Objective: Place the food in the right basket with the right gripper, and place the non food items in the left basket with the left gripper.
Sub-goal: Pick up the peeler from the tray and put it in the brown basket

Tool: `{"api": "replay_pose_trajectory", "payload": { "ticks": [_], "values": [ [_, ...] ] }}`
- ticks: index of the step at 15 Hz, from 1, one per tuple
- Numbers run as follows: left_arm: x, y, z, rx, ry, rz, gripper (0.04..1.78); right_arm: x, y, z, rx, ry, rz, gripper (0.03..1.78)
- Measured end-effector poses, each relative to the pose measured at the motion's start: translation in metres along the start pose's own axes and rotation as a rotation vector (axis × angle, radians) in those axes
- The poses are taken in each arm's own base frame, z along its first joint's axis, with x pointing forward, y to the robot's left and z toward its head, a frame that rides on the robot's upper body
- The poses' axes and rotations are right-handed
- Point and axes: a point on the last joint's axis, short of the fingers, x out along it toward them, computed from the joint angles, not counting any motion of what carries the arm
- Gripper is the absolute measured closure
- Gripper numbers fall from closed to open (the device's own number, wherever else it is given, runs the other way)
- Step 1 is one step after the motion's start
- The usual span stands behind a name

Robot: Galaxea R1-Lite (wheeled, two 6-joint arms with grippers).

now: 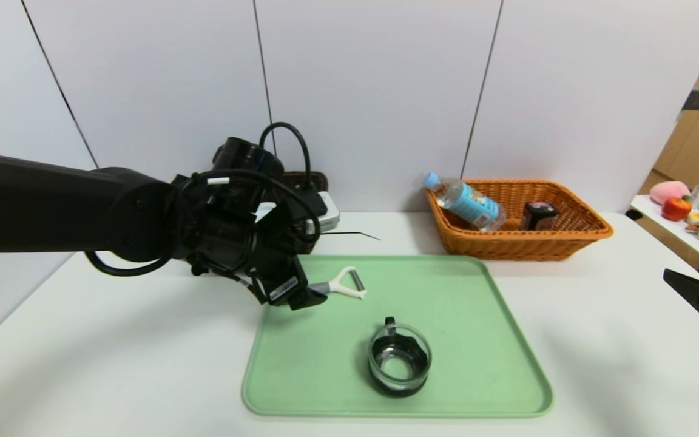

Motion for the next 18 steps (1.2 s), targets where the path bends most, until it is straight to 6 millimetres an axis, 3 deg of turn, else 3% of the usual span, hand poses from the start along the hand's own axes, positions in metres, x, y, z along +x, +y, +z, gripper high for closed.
{"api": "replay_pose_trajectory", "payload": {
  "ticks": [4,9,13,18],
  "values": [
    [0.036,0.008,0.005,0.007,0.024,-0.020,0.13,-0.001,0.001,-0.003,-0.001,0.008,0.004,0.11],
    [0.072,0.006,-0.007,-0.007,0.075,-0.059,0.13,-0.003,0.001,-0.005,0.000,0.007,0.003,0.11],
    [0.086,0.006,-0.011,-0.019,0.093,-0.072,0.13,-0.003,0.002,-0.009,-0.001,0.015,0.013,0.11],
    [0.089,0.009,-0.015,-0.025,0.102,-0.072,0.13,-0.003,0.002,-0.010,-0.002,0.018,0.024,0.11]
  ]
}}
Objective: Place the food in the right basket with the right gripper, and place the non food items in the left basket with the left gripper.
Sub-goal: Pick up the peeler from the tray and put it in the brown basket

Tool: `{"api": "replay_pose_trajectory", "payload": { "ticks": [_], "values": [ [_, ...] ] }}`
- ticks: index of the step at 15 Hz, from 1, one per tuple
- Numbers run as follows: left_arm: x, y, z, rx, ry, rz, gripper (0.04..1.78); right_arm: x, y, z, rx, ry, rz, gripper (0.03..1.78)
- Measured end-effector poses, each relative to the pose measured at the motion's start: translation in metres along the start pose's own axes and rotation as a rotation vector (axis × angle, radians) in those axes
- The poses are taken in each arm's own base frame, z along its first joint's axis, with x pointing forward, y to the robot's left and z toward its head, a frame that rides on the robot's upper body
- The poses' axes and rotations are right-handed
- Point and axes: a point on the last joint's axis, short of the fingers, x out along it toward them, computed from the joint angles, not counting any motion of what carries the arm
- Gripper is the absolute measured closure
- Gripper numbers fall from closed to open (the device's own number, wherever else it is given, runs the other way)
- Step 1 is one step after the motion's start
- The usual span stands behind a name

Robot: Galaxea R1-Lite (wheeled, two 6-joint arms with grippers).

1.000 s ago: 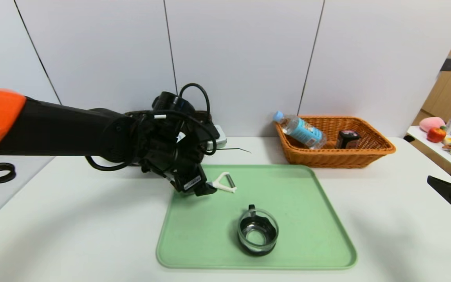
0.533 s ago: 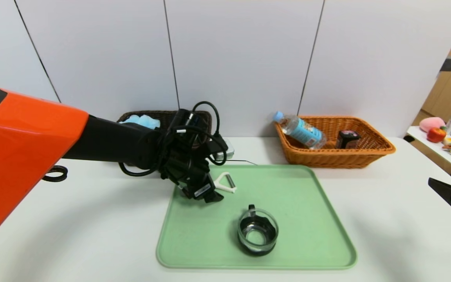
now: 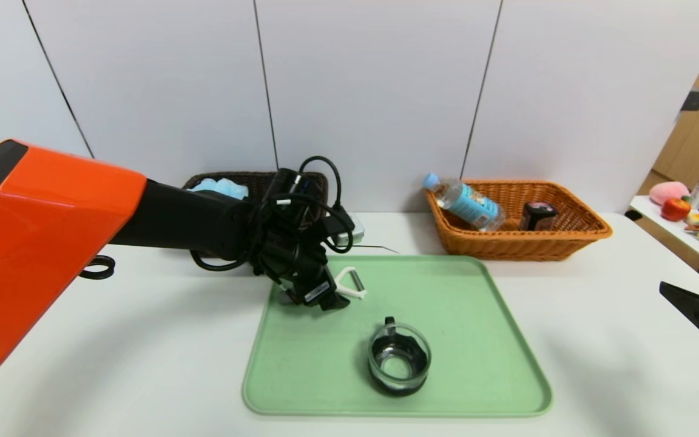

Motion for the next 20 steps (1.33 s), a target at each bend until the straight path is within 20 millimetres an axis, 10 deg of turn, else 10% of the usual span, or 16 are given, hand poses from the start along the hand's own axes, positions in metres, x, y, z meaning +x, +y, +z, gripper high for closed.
{"api": "replay_pose_trajectory", "payload": {
  "ticks": [14,20],
  "values": [
    [-0.029,-0.007,-0.003,0.022,0.070,-0.048,0.13,0.000,0.000,0.001,-0.003,-0.005,0.001,0.11],
    [-0.029,-0.005,-0.001,0.027,0.056,-0.036,0.92,0.000,0.000,0.002,-0.004,-0.008,0.001,0.11]
  ]
}}
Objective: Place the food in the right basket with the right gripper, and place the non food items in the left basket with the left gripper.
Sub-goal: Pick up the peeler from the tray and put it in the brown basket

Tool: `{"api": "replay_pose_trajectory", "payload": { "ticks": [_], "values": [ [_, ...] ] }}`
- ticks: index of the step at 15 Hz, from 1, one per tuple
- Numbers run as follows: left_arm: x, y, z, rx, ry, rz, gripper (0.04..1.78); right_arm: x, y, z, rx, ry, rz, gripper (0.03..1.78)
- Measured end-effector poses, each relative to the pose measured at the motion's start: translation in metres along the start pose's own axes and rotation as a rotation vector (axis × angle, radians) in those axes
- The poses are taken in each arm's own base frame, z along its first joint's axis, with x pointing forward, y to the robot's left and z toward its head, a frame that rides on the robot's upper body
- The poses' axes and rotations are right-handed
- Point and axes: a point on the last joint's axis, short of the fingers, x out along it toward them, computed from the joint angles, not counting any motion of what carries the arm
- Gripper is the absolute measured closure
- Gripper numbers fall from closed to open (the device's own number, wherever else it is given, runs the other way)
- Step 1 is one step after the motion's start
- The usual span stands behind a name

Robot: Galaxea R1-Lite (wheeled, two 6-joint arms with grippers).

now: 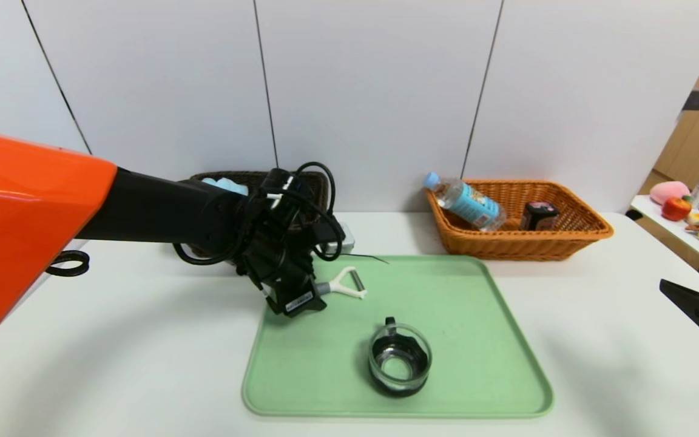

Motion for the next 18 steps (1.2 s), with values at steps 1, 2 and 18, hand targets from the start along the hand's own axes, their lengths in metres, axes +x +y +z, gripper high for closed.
{"api": "replay_pose_trajectory", "payload": {
  "ticks": [1,2,18],
  "values": [
    [0.000,0.001,0.000,-0.002,0.001,0.001,1.01,0.000,0.000,0.000,0.000,0.000,0.000,0.11],
    [0.001,0.001,-0.001,-0.004,0.001,0.001,1.22,0.000,0.000,0.000,-0.001,0.000,0.001,0.11],
    [-0.091,0.030,0.038,-0.186,-0.410,0.129,1.58,0.000,0.000,-0.001,-0.002,0.002,-0.001,0.11]
  ]
}}
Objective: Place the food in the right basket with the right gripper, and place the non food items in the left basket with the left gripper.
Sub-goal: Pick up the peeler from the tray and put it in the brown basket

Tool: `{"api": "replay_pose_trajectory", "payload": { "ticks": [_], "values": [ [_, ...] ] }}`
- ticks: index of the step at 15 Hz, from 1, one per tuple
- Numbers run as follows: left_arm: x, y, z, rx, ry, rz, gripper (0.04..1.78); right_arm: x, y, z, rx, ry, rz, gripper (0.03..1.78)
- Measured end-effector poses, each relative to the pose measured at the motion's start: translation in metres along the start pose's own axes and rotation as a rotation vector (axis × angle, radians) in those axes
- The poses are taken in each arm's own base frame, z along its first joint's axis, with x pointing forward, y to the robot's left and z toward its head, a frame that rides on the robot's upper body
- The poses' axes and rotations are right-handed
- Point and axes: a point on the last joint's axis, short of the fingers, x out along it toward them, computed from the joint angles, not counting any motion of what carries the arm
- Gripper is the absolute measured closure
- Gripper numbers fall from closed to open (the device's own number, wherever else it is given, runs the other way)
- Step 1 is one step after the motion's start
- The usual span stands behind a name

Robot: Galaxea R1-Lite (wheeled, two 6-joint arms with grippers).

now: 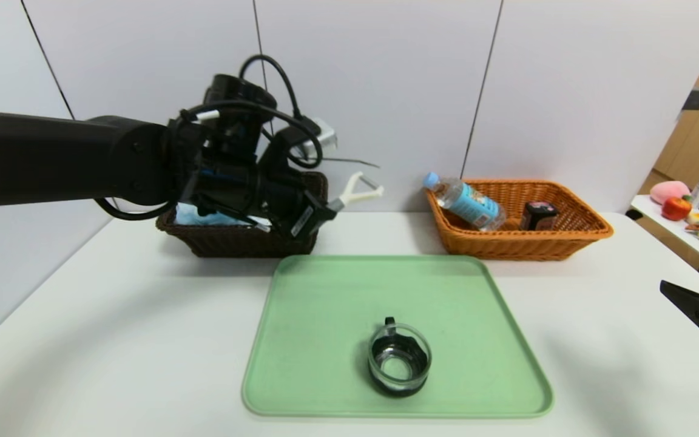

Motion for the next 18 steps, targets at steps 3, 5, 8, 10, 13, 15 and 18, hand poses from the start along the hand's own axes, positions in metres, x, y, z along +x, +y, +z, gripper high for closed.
{"api": "replay_pose_trajectory", "payload": {
  "ticks": [3,5,8,10,13,15,18],
  "values": [
    [-0.028,0.047,0.002,-0.124,-0.157,0.183,1.58,0.000,0.000,0.002,-0.001,-0.006,-0.001,0.11],
    [-0.034,0.070,-0.008,-0.255,-0.228,0.259,1.58,0.000,-0.001,0.003,-0.002,-0.012,-0.002,0.11],
    [-0.017,0.085,-0.039,-0.358,-0.228,0.299,1.58,0.000,-0.001,0.005,-0.003,-0.018,-0.003,0.11],
    [0.000,0.090,-0.058,-0.379,-0.188,0.325,1.58,0.000,-0.001,0.006,-0.001,-0.021,-0.005,0.11],
    [0.025,0.094,-0.078,-0.392,-0.153,0.349,1.58,-0.001,-0.002,0.006,0.002,-0.022,-0.008,0.11],
    [0.035,0.096,-0.087,-0.398,-0.130,0.352,1.58,0.000,-0.002,0.006,0.002,-0.020,-0.009,0.11],
    [0.042,0.097,-0.094,-0.365,-0.090,0.397,1.42,0.000,-0.002,0.006,0.002,-0.017,-0.008,0.11]
  ]
}}
